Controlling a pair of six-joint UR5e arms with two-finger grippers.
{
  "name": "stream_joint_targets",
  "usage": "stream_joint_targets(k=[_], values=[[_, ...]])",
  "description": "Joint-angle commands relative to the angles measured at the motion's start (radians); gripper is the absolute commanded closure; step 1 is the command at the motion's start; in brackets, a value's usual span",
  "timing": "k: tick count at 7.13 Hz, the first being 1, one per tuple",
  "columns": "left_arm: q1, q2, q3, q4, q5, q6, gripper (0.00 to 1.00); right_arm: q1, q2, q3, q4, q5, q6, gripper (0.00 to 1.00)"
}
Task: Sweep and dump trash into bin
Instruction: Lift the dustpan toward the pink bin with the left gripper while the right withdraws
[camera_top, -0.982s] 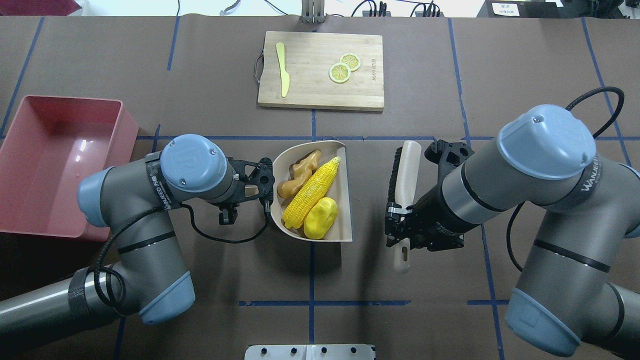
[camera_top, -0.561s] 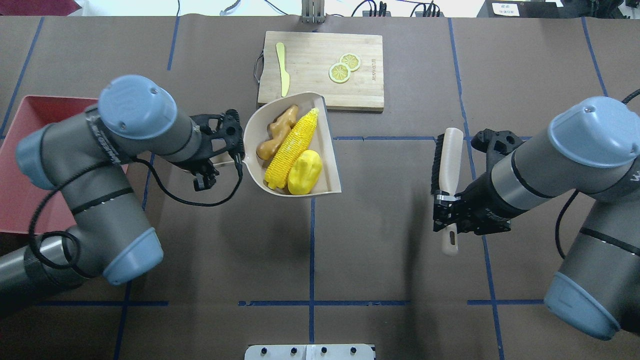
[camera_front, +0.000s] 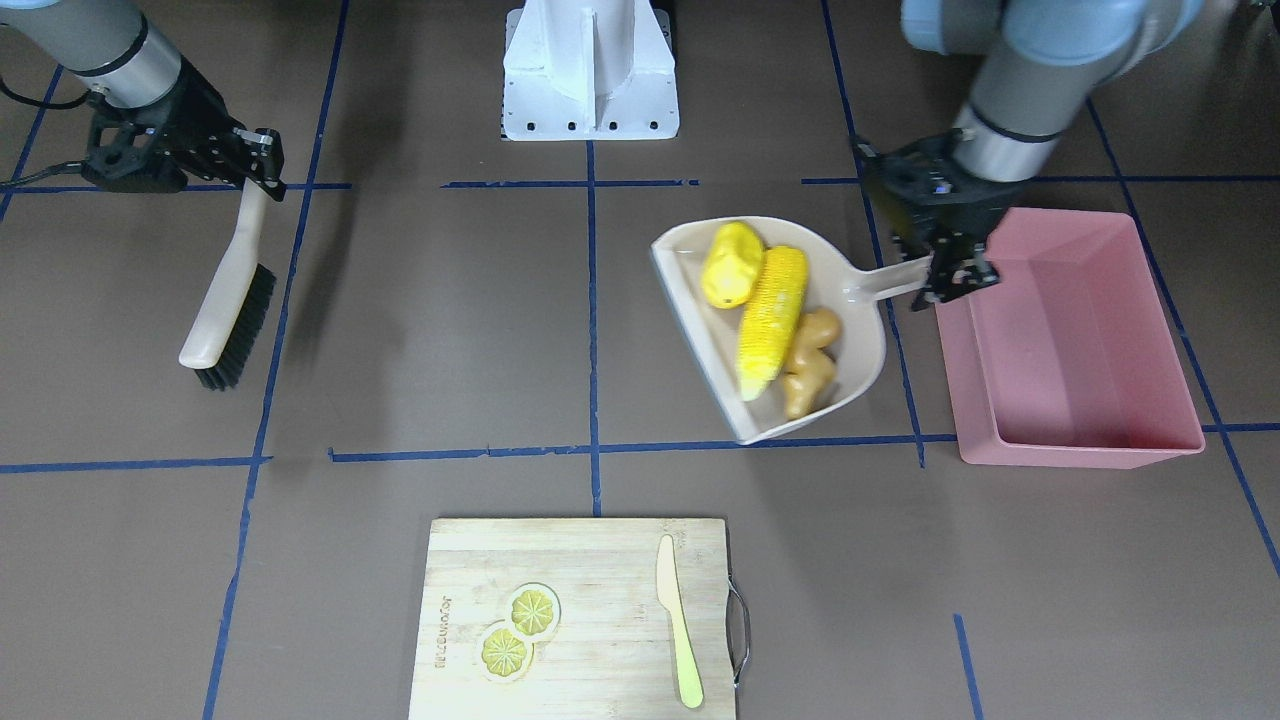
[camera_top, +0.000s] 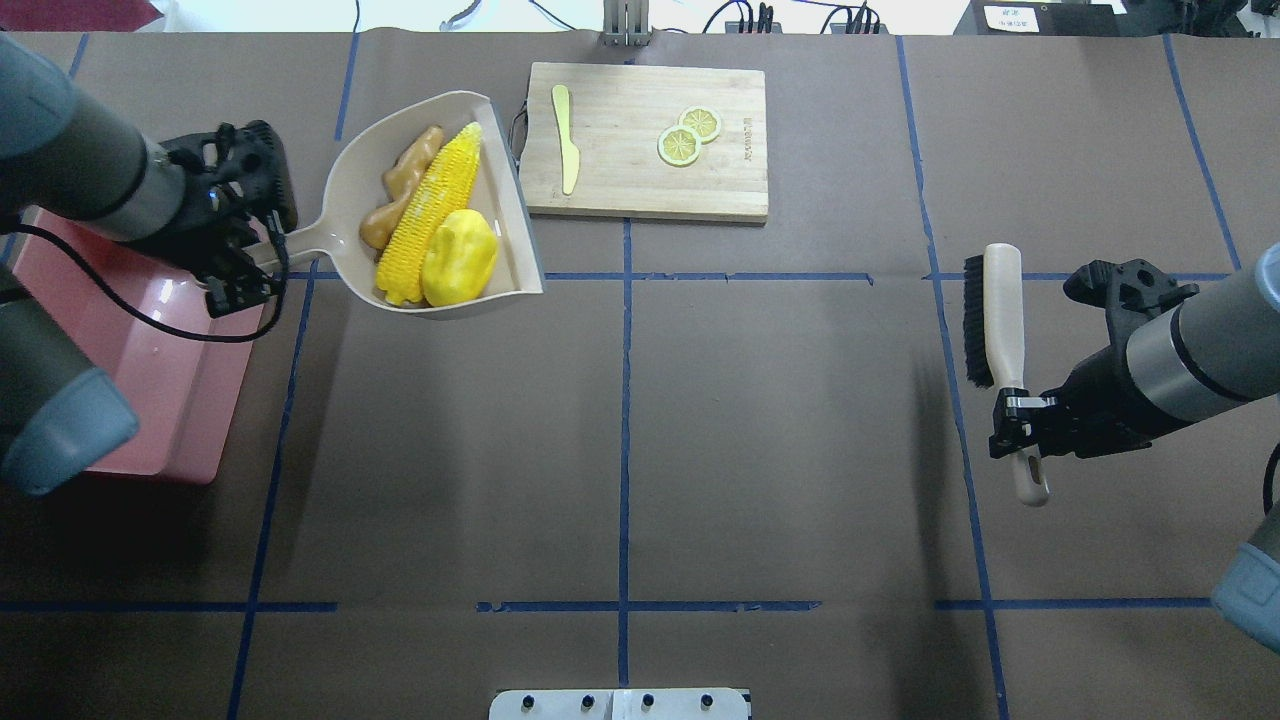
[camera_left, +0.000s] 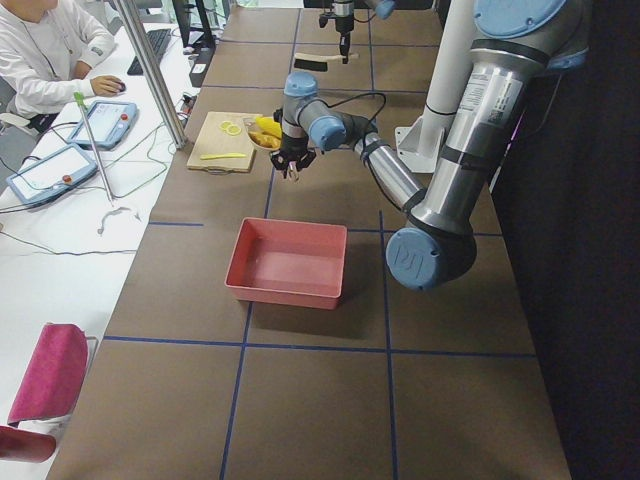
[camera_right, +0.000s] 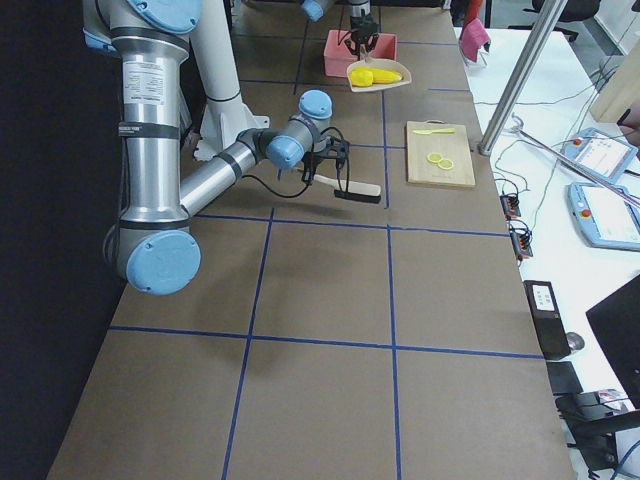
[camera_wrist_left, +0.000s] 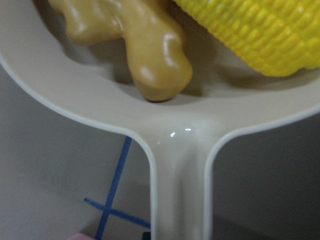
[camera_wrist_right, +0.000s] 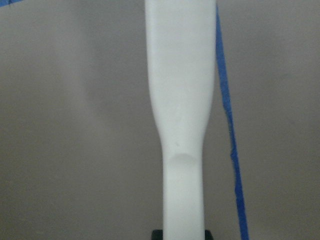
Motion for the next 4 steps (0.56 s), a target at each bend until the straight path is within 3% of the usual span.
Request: stream_joint_targets(k=[1,2,4], values=[[-0.178,0.126,0.001,0.001,-0.033,0.264,1.0,0.015,-0.02,-0.014,0.015,-0.001,-0.04,0.99],[-0.231,0.17,0.007,0.001,-0.03,0.349,1.0,0.022,-0.021,-0.018,0.015,-0.001,-0.047,0.99],[-0.408,0.197,0.114,-0.005,-0.033,0.576,1.0,0.026,-0.02,-0.032,0.017,-0.003,-0.067,0.99]])
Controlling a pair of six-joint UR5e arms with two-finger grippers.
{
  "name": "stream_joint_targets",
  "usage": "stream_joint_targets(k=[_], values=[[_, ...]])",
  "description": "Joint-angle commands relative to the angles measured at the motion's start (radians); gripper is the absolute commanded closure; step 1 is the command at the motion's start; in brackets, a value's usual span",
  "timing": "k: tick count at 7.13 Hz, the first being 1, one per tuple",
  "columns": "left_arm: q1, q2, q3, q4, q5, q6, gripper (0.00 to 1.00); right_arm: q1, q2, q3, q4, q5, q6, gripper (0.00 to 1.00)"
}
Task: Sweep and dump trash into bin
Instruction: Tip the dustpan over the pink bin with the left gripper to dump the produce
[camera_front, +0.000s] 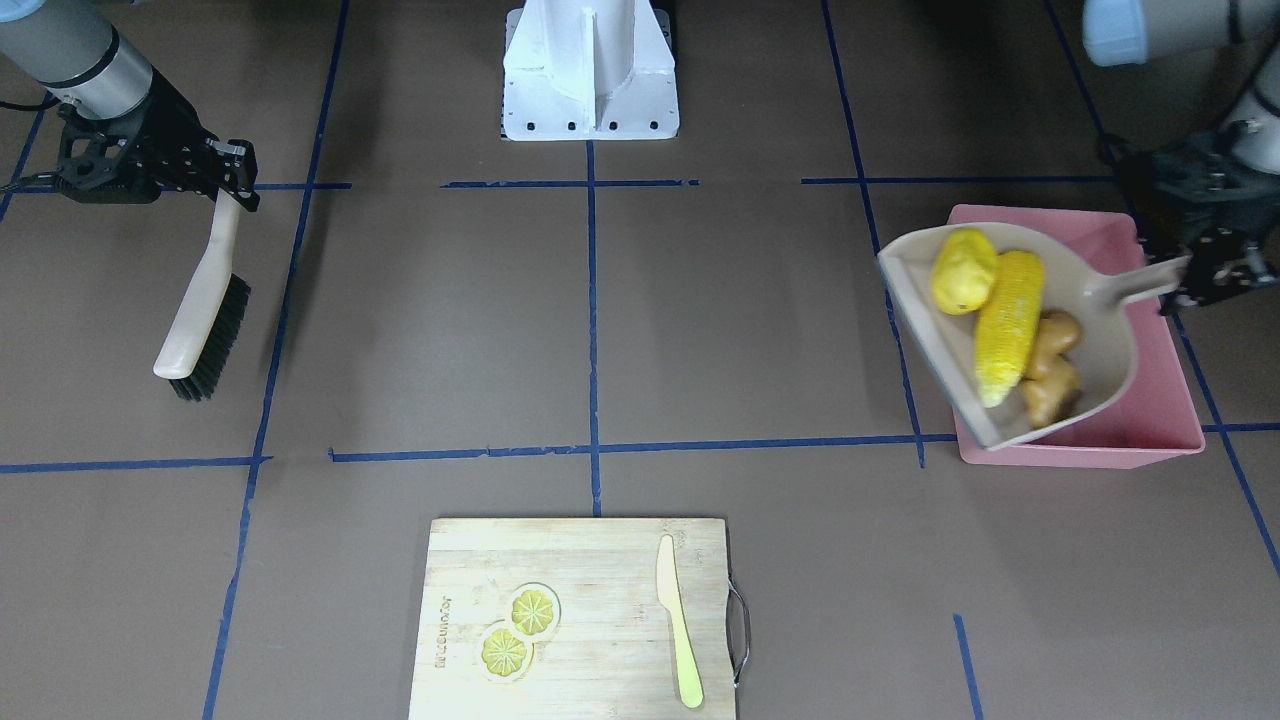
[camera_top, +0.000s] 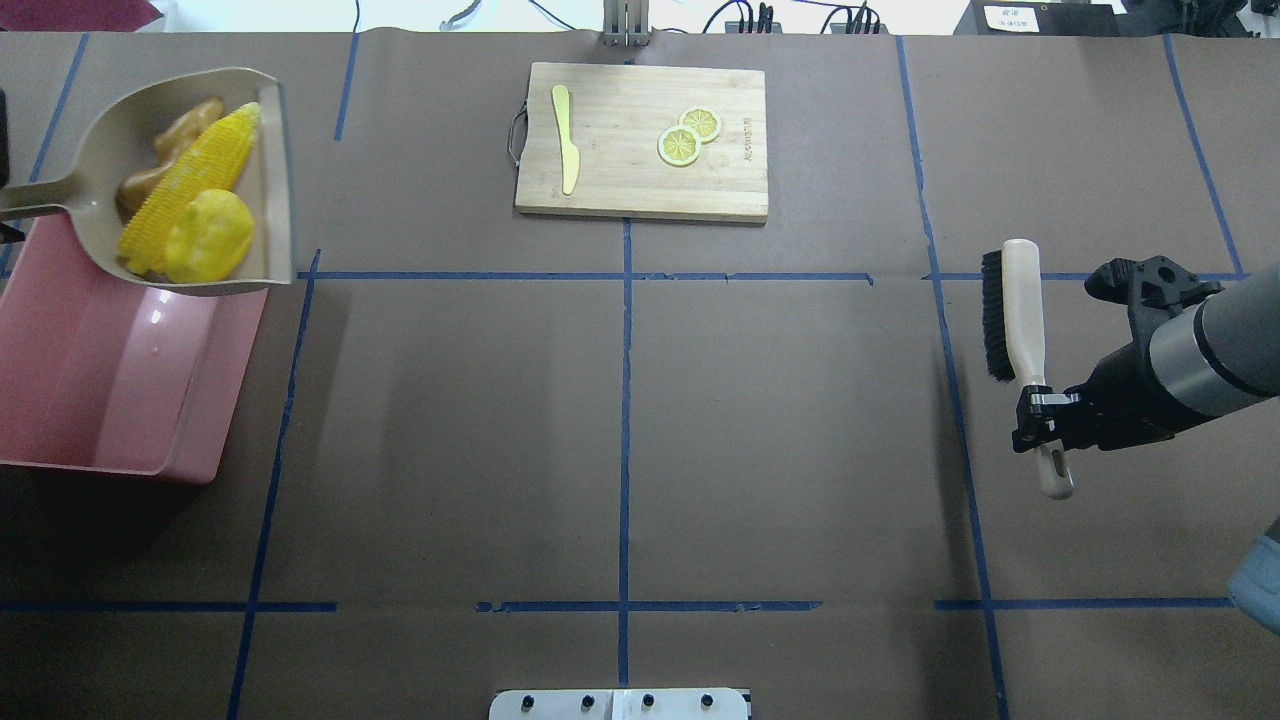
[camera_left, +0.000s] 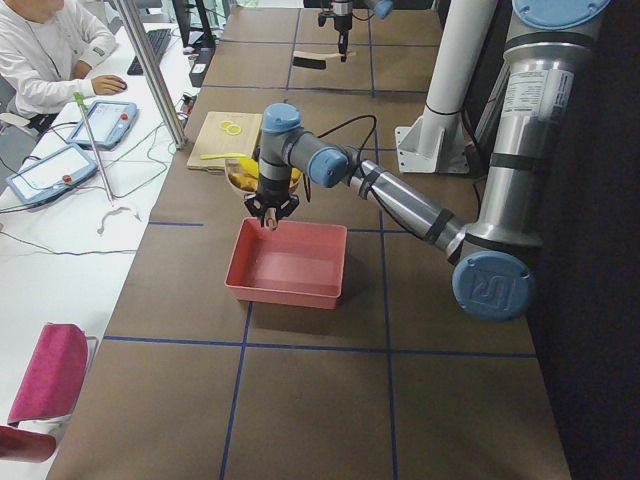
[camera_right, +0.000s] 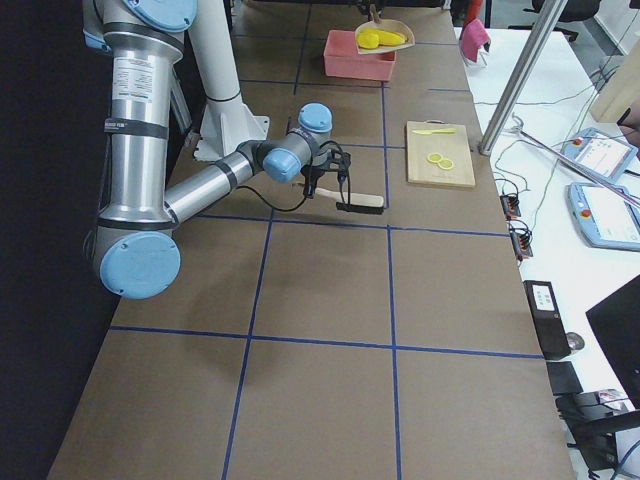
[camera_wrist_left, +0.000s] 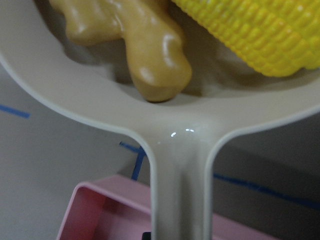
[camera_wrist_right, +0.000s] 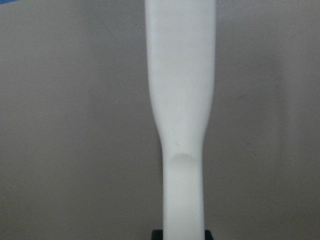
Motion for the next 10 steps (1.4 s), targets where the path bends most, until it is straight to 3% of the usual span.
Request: stream_joint_targets(k=[1,3,5,8,10], values=[[-0.177,0.017,0.11,-0.004,-0.001,0.199,1.0,0.003,0.0,-0.01,0.001,-0.003,-0.012,0.99],[-0.223,0.0,0.14,-0.006,0.031,0.285,1.0,0.003,-0.002,-0.009,0.003,-0.007,-0.014,0.99],[-0.22,-0.05,0.135,-0.004,0.237,0.491,1.0,0.001,-0.002,-0.01,0.003,-0.009,-0.012,0.99],[-0.213,-0.051,0.114,-0.004,0.371,0.679,1.0,0.0,0.001,-0.021,0.003,-0.009,-0.012,0.99],[-0.194,-0.049,0.073,-0.004,0.565,0.803,1.0,0.0,0.011,-0.035,0.004,-0.01,-0.009,0.99]])
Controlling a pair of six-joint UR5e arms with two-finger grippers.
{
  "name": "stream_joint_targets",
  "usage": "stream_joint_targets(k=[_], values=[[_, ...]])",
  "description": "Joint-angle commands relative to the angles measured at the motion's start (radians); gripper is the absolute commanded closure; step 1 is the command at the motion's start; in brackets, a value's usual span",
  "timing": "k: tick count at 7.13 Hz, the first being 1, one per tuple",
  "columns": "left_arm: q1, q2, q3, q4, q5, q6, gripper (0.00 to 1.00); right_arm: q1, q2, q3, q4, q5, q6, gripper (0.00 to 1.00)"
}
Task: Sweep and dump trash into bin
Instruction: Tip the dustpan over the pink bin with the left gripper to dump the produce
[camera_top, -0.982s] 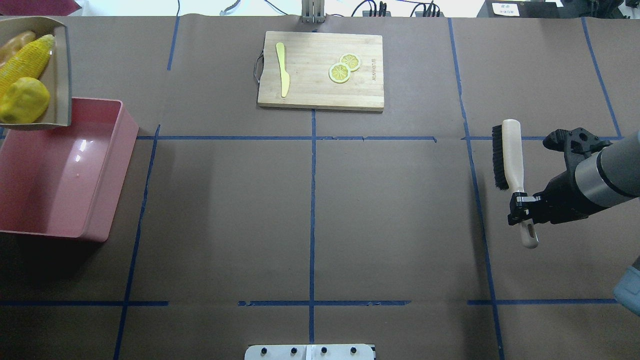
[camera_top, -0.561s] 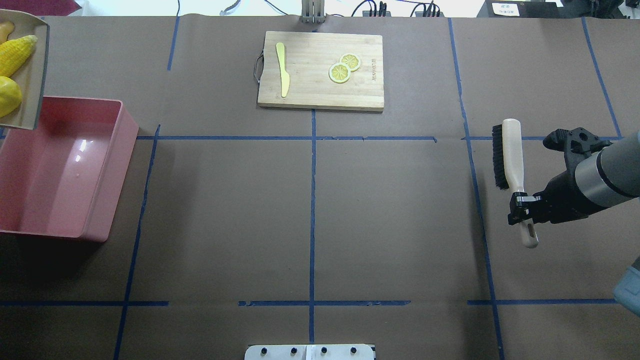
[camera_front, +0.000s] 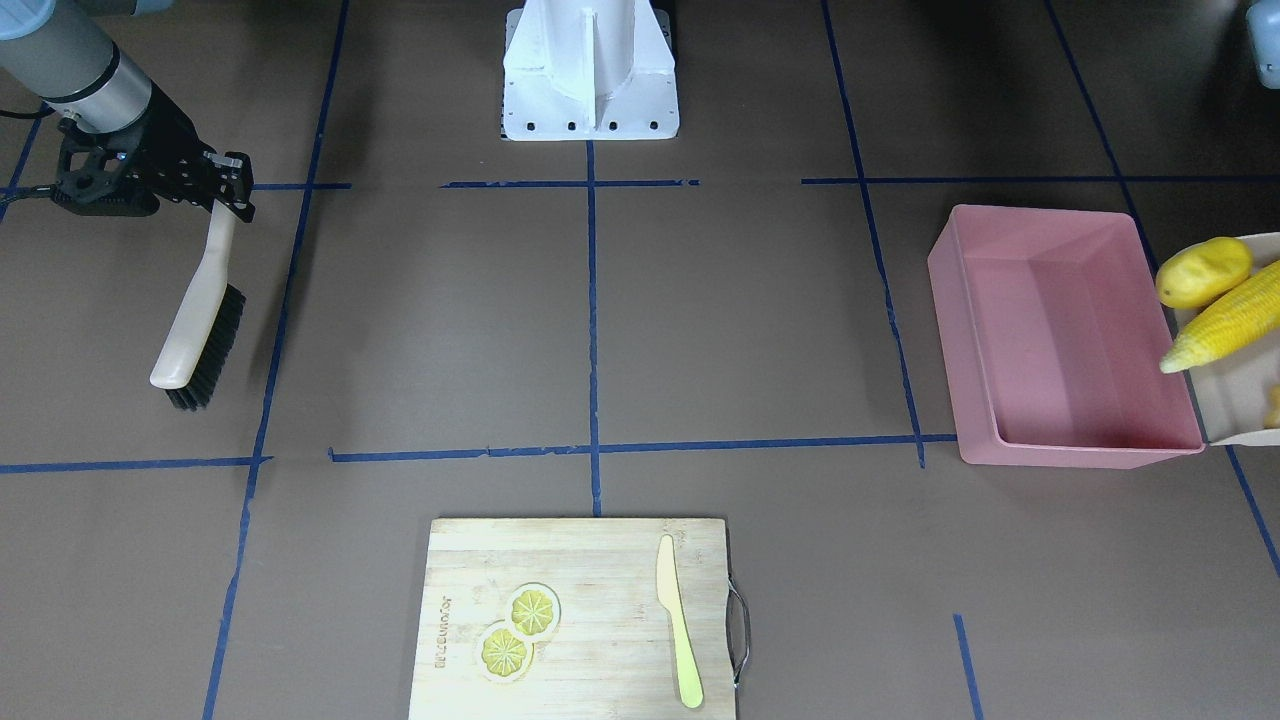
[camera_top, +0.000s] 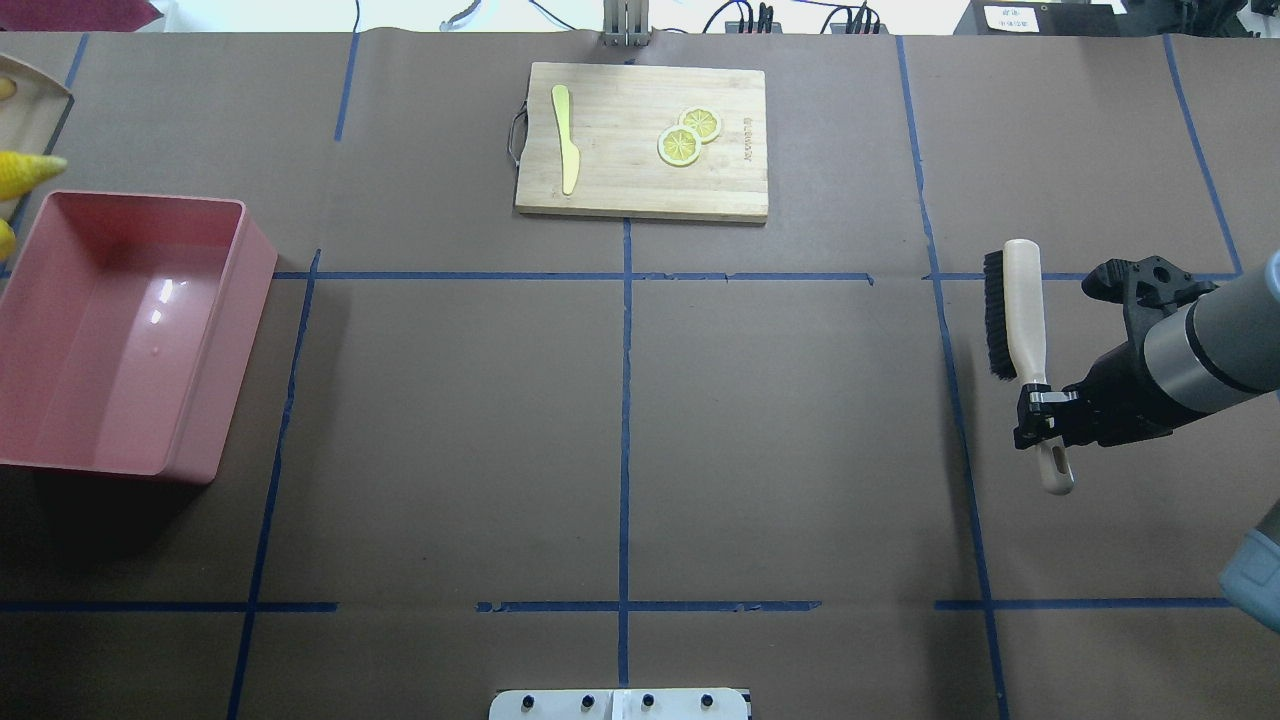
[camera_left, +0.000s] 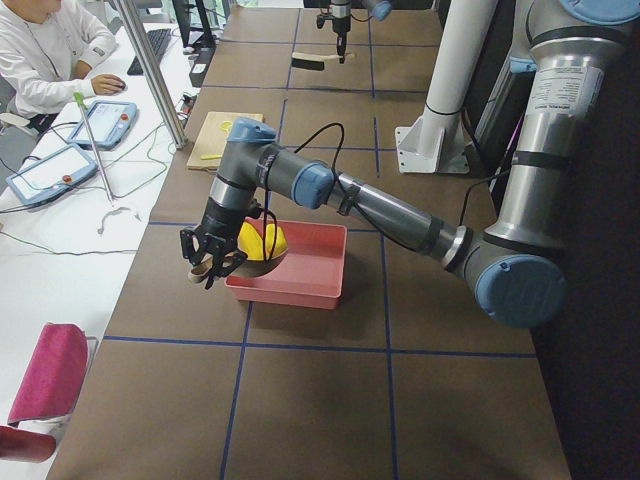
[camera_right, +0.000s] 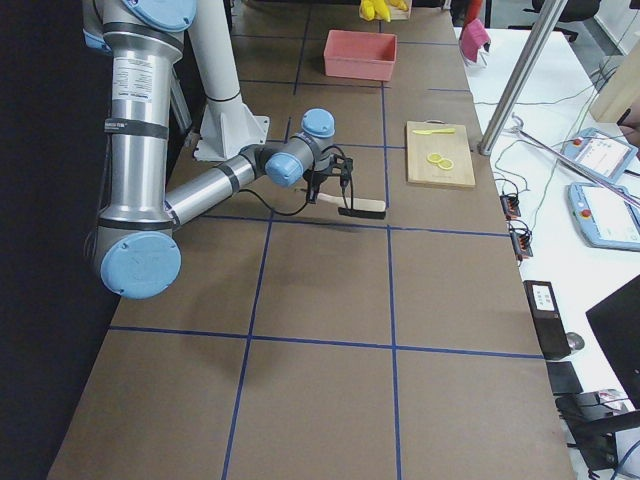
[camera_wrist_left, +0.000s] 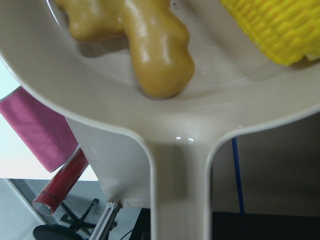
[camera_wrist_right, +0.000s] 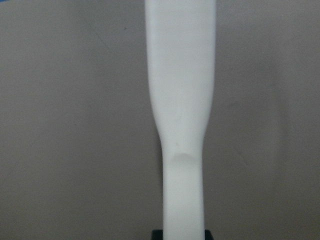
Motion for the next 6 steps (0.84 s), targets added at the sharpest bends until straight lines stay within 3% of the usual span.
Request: stream_joint_targets(k=[1,5,6], values=[[0.011,0.005,-0.039,0.0,0.119,0.067,1.0,0.0,0.005,-0.003,0.001,-0.001,0.002,0.99],[0.023,-0.006,-0.043,0.008,0.079,0.048,1.0,0.0,0.004,0.002,0.002,0.001,0.003,0.99],[0.025,-0.012,-0.039,0.011,-0.052,-0.052,1.0,0.0,0.004,0.005,0.002,0.001,0.005,0.99]])
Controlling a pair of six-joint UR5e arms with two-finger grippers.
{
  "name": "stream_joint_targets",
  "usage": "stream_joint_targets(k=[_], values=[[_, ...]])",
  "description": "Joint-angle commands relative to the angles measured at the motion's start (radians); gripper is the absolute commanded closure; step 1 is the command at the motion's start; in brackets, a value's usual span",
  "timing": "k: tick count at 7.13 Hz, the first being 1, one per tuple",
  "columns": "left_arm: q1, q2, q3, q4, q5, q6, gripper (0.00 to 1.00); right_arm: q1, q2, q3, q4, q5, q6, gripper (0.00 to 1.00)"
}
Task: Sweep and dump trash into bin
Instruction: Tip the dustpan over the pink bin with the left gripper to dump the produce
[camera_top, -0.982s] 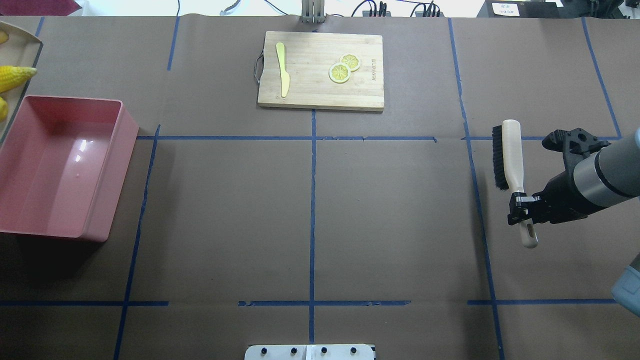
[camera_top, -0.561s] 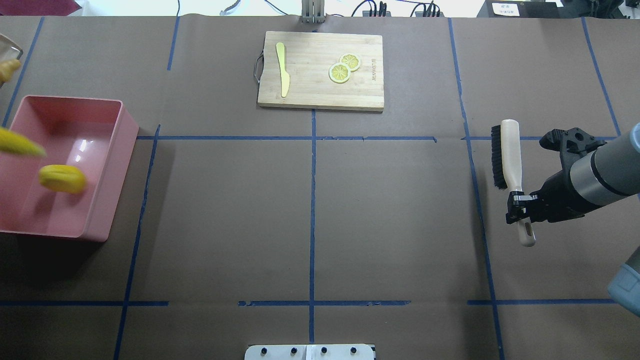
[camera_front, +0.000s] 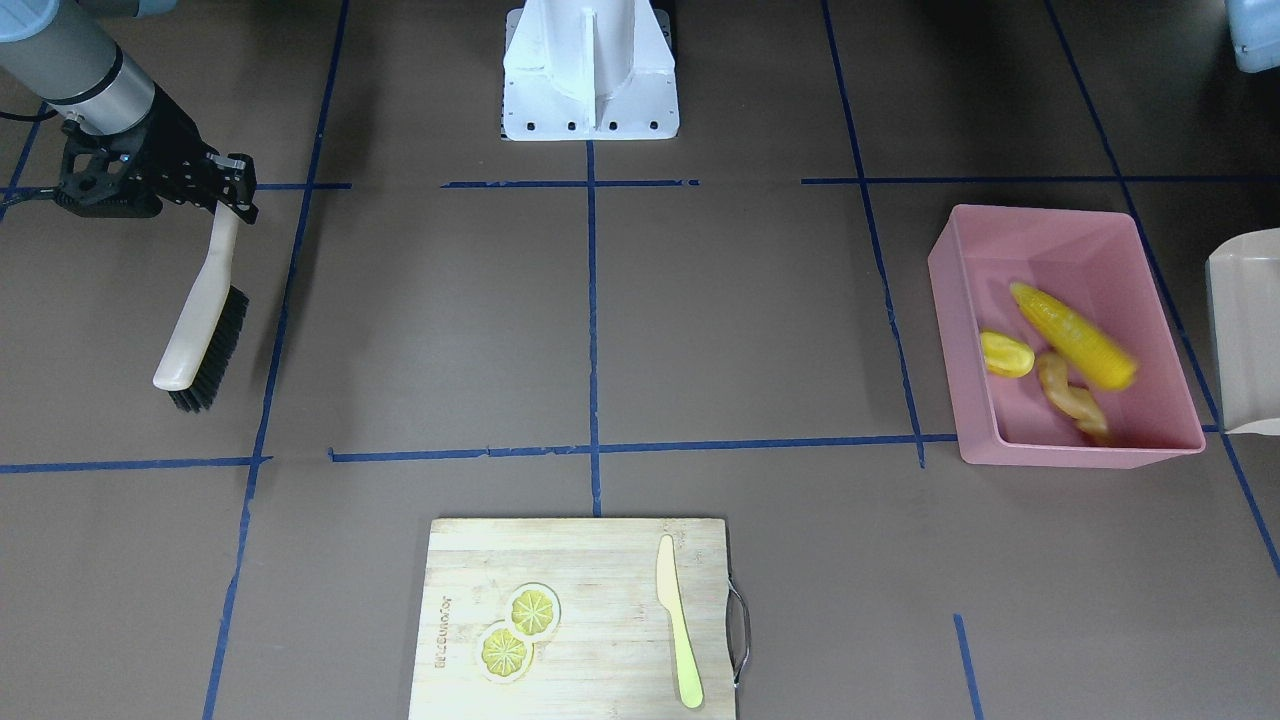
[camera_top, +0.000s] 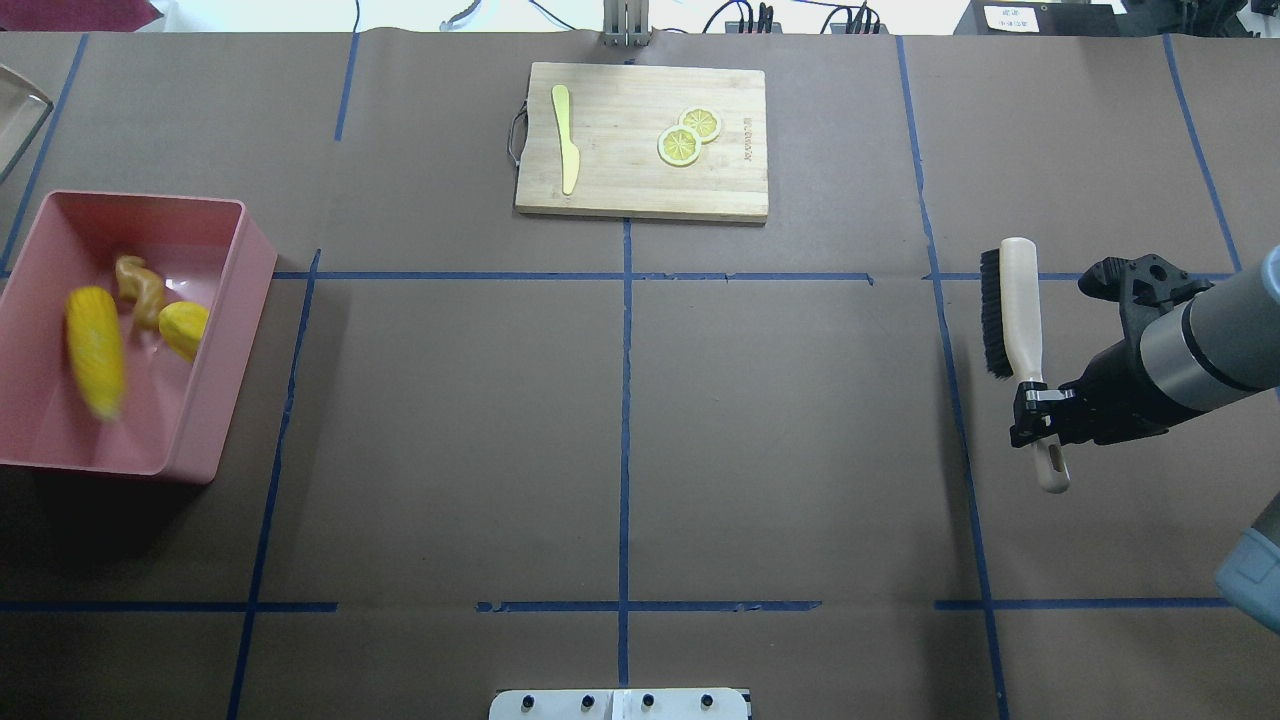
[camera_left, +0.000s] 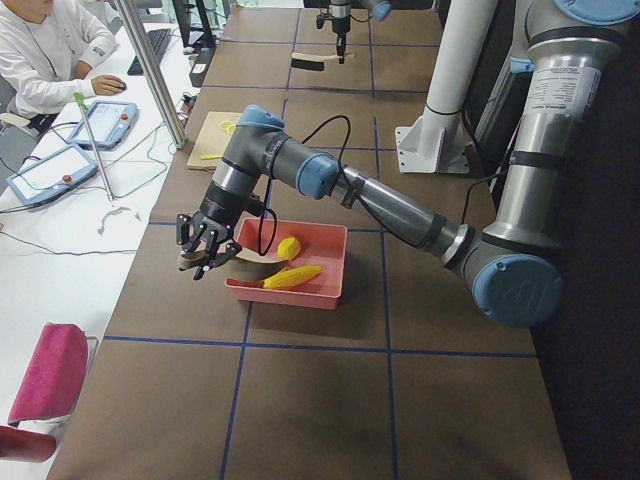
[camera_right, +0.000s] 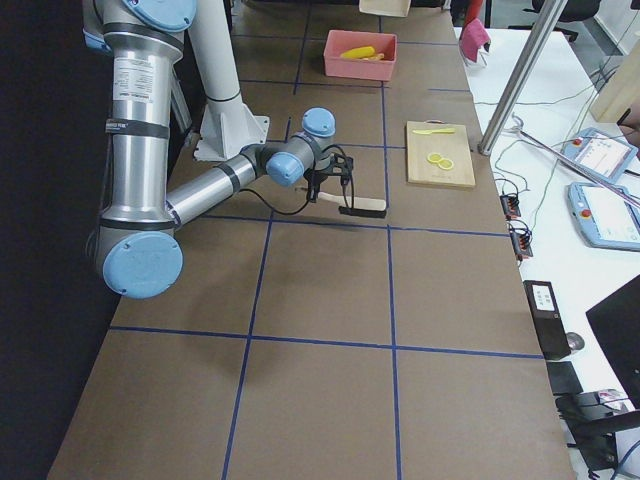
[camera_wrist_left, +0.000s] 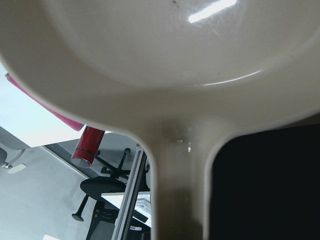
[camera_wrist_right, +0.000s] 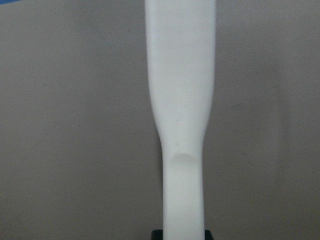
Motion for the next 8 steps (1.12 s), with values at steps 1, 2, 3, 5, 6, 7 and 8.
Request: stream_joint_targets(k=[1,2,3,5,6,7,8], values=[[0.002,-0.017,-0.003,0.008,-0.229,-0.193,1.0,0.002,-0.004,0.003,0.0,0.0,-0.003,0.99],[0.023,-0.032,-0.003,0.011,-0.32,-0.29,1.0,0.003,-0.008,0.001,0.002,0.0,-0.005,0.99],[0.092,-0.069,-0.004,0.018,-0.392,-0.421,1.0,0.003,-0.01,0.0,0.002,0.0,-0.005,0.99],[0.33,-0.181,-0.018,0.127,-0.437,-0.59,1.0,0.003,-0.019,-0.01,0.044,-0.006,-0.005,0.99],[0.433,-0.244,-0.021,0.179,-0.436,-0.714,0.99,0.003,-0.027,-0.016,0.049,-0.009,-0.005,0.99],[0.568,-0.253,-0.02,0.18,-0.408,-0.866,0.97,0.003,-0.028,-0.019,0.049,-0.008,-0.008,0.99],[0.677,-0.253,-0.018,0.175,-0.305,-0.907,0.94,0.003,-0.027,-0.028,0.051,-0.008,-0.01,0.99]])
